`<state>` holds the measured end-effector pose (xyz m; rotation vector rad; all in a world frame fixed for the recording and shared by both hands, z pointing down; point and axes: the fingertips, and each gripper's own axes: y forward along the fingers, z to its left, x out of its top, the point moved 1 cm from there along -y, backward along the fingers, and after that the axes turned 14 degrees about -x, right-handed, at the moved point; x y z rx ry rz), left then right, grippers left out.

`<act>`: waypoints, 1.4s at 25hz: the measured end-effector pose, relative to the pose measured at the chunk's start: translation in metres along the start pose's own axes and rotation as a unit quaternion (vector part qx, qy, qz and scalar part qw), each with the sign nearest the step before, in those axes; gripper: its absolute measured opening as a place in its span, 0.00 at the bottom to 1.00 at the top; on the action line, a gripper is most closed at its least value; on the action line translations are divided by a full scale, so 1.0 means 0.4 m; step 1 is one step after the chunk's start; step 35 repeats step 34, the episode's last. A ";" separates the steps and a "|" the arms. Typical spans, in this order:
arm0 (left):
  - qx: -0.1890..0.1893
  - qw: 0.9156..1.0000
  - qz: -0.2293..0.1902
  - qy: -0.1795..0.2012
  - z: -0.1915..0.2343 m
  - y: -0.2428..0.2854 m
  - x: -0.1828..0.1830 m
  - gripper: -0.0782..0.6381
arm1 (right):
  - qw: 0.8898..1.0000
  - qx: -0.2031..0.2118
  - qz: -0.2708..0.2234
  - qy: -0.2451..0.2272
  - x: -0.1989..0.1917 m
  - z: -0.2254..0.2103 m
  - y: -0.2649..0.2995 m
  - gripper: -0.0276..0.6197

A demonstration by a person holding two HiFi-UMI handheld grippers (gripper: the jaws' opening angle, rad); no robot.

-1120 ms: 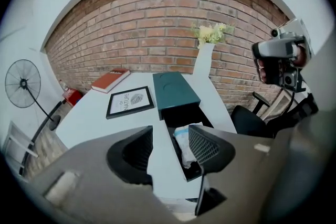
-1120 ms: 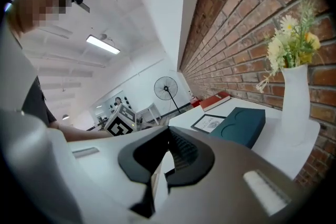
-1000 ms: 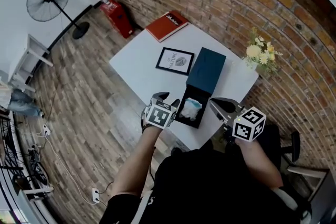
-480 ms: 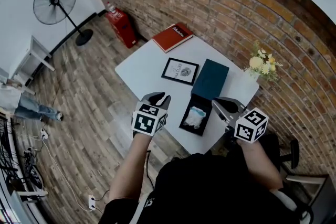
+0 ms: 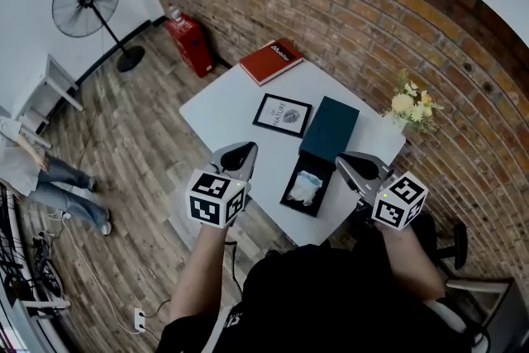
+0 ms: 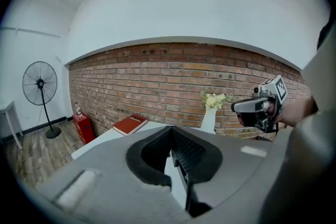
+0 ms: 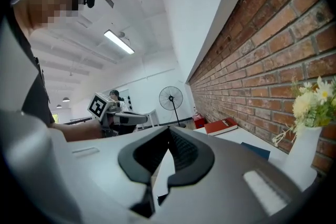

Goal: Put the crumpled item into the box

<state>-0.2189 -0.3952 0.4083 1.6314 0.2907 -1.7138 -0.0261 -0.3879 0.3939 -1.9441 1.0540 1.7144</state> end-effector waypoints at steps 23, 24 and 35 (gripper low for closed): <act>0.024 0.995 -0.101 -0.002 -0.050 -0.078 0.061 0.12 | 0.997 0.010 -0.046 -0.060 0.033 0.039 -0.032 0.04; 0.024 0.995 -0.100 -0.002 -0.052 -0.077 0.061 0.12 | 0.997 0.010 -0.047 -0.059 0.032 0.039 -0.033 0.04; 0.017 0.995 -0.094 -0.007 -0.070 -0.064 0.054 0.12 | 0.998 0.007 -0.043 -0.054 0.021 0.032 -0.045 0.04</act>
